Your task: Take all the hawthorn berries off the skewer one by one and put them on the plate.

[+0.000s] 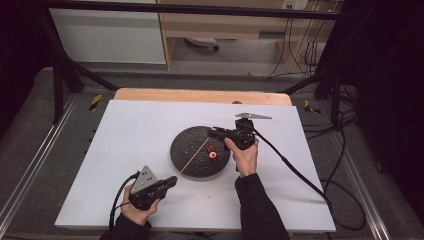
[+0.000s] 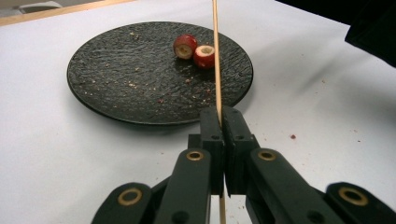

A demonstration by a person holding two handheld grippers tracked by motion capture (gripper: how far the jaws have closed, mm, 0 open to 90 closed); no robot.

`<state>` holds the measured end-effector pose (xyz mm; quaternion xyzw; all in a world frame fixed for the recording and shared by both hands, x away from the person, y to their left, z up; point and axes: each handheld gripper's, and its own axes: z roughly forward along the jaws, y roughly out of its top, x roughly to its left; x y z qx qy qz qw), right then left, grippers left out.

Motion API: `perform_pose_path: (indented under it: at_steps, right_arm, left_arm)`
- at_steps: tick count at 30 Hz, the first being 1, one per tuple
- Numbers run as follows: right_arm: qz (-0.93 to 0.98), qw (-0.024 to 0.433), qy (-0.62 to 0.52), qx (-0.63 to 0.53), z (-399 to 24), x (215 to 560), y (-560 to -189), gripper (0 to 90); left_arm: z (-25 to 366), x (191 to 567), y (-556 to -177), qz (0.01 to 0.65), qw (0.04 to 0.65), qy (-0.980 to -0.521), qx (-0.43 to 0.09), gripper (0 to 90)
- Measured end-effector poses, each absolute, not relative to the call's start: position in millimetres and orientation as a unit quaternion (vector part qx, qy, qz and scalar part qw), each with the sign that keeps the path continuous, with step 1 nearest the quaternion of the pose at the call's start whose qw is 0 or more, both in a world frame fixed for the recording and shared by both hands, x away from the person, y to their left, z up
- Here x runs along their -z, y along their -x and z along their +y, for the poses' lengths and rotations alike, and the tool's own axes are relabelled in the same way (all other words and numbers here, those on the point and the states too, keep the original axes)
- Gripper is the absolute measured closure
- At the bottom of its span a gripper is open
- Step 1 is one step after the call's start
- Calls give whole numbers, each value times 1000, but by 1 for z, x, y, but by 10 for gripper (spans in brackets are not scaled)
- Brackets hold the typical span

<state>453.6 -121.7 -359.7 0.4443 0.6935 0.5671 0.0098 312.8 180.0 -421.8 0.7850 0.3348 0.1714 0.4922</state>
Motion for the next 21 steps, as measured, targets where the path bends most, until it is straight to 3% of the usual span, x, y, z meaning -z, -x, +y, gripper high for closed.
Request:
perform_pose_path:
  at_steps: [10, 21]
  right_arm:
    - [686, 49, -461, -561, -140, 350, -469, 643]
    - [694, 53, -461, -551, -145, 358, -464, 642]
  left_arm:
    - [182, 422, -313, 338, 489, -785, -173, 880]
    - [190, 419, -317, 351, 491, -778, -176, 879]
